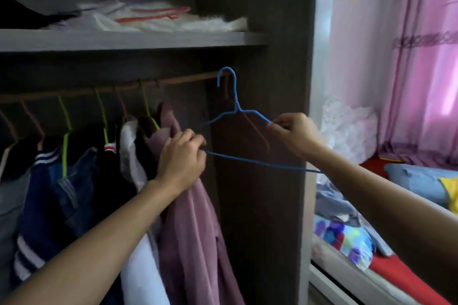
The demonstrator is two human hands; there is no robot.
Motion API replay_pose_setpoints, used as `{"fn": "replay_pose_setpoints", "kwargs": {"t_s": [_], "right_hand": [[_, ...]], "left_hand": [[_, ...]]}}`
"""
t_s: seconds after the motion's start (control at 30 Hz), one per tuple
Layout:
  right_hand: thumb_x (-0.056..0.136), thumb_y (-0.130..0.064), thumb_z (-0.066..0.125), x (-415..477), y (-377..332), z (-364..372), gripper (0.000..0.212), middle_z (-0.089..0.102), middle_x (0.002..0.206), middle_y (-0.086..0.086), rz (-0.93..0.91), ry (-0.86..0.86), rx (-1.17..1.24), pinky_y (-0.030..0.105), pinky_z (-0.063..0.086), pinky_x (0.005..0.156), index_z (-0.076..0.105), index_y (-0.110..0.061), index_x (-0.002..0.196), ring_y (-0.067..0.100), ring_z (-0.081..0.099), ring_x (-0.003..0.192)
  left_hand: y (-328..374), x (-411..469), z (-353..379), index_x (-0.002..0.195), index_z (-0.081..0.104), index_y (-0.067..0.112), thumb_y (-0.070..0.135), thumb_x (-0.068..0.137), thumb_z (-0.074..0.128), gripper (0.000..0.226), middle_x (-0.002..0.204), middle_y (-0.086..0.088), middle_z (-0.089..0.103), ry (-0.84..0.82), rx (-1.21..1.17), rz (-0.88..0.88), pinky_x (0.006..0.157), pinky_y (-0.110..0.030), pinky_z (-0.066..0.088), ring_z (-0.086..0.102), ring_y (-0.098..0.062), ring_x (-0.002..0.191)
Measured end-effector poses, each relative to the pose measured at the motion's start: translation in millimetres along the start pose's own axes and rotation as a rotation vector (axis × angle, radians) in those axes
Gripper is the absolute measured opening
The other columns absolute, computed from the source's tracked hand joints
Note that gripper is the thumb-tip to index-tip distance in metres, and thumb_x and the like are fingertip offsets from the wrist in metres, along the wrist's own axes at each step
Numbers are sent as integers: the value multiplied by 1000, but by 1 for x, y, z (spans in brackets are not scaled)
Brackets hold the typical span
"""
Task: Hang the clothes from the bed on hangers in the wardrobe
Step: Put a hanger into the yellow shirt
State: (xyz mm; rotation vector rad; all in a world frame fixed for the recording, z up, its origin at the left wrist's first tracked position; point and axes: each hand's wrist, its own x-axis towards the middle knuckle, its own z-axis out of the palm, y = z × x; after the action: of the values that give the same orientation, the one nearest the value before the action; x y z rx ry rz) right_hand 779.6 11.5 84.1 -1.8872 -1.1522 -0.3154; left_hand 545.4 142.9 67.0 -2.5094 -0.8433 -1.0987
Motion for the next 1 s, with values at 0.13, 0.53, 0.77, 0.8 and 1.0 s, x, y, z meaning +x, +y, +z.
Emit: {"fn": "replay_pose_setpoints", "kwargs": {"t_s": [0.13,0.53,0.77,0.8,1.0], "right_hand": [[83,-54,64,-58,83,-84,36,52,44,-9,65,-56,28,28,35,51,65,-24,62,6,41,41],[81,-62,62,-209,310,-311,57,54,44,-1,415,64,-309,39,43,51,55,-13,52,20,54,48],[82,-60,63,-250,423,-392,58,57,47,3,651,190,-417,40,46,55,58,-9,54,23,56,50],[81,-59,64,-252,439,-401,56,59,48,3,684,208,-422,39,47,55,61,-10,55,23,58,50],[82,-47,70,-259,518,-439,50,59,43,0,887,329,-381,36,46,54,63,-10,49,12,51,40]], "left_hand": [[90,-36,35,81,69,18,19,72,48,22,80,-2,65,-66,-90,27,73,-39,44,61,-28,78],[379,-95,129,97,63,22,28,89,47,19,102,3,62,-500,-390,283,74,-33,47,60,-20,93],[507,-64,219,104,62,22,31,90,50,21,106,2,60,-622,-486,453,77,-33,44,59,-21,102],[525,-58,233,106,62,22,32,90,49,22,107,2,61,-634,-491,480,77,-33,44,59,-21,102],[616,-19,318,110,62,25,35,89,48,27,115,2,62,-784,-535,600,81,-32,49,61,-21,102]]}}
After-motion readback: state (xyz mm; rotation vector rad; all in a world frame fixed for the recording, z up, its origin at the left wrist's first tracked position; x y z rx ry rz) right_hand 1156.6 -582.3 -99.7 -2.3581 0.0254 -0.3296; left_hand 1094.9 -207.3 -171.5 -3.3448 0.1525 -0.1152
